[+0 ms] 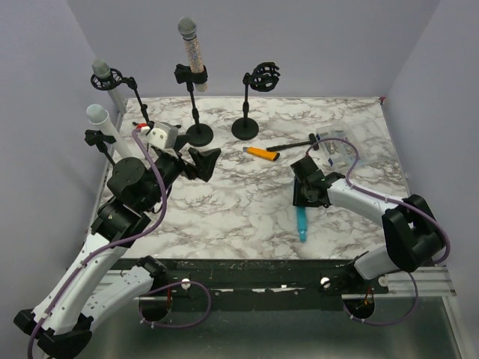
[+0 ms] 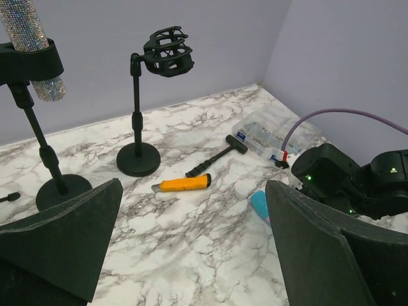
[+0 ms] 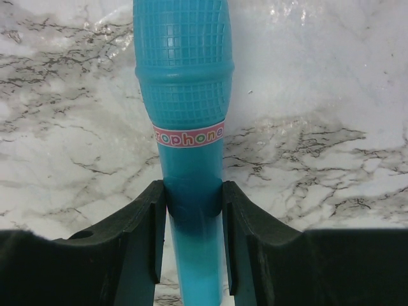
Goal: Remove the microphone from the stand
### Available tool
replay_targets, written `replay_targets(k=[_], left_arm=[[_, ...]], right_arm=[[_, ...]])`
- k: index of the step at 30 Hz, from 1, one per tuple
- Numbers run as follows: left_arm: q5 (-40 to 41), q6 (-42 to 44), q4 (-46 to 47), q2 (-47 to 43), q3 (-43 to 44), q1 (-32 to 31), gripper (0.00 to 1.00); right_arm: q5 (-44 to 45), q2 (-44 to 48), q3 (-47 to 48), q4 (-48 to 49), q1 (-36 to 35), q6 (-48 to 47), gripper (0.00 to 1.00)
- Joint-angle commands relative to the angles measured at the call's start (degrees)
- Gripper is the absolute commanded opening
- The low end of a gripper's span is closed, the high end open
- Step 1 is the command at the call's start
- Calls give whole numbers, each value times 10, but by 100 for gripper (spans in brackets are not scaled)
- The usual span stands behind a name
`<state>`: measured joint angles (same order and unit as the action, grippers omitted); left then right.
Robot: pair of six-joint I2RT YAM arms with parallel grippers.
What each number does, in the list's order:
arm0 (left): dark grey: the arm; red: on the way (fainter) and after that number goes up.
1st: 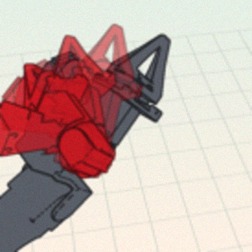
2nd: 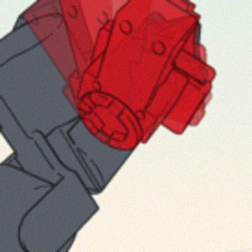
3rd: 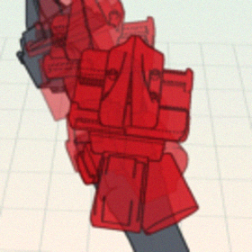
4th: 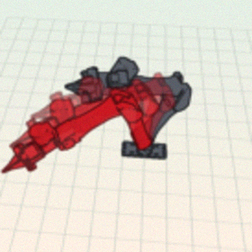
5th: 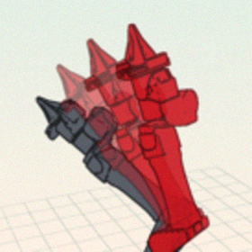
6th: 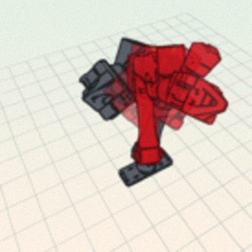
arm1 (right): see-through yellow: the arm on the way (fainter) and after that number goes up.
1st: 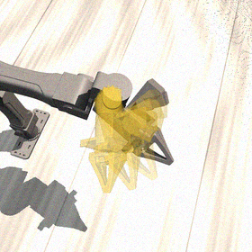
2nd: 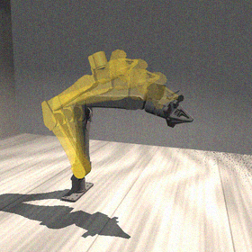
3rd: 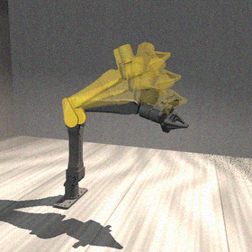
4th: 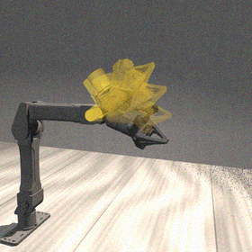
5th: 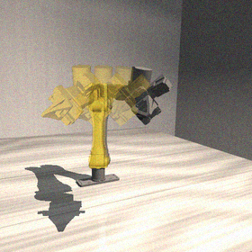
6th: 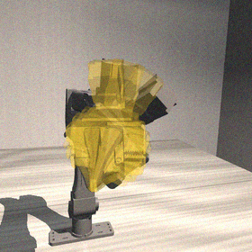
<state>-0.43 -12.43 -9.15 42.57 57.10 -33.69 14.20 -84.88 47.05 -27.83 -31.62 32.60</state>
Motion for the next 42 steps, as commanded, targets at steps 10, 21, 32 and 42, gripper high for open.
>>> replay_targets(k=[10, 21, 32, 42], left_arm=[[13, 6, 1, 10, 13, -7, 99], [20, 9, -2, 15, 14, -7, 98], [14, 7, -2, 21, 16, -8, 99], [20, 11, -1, 26, 13, -16, 98]], right_arm=[[17, -6, -11, 21, -3, -5, 43], [10, 14, 33, 2, -3, -31, 71], [-3, 29, 138, 51, -2, -57, 82], [-146, -22, 294, 209, 48, 17, 90]])
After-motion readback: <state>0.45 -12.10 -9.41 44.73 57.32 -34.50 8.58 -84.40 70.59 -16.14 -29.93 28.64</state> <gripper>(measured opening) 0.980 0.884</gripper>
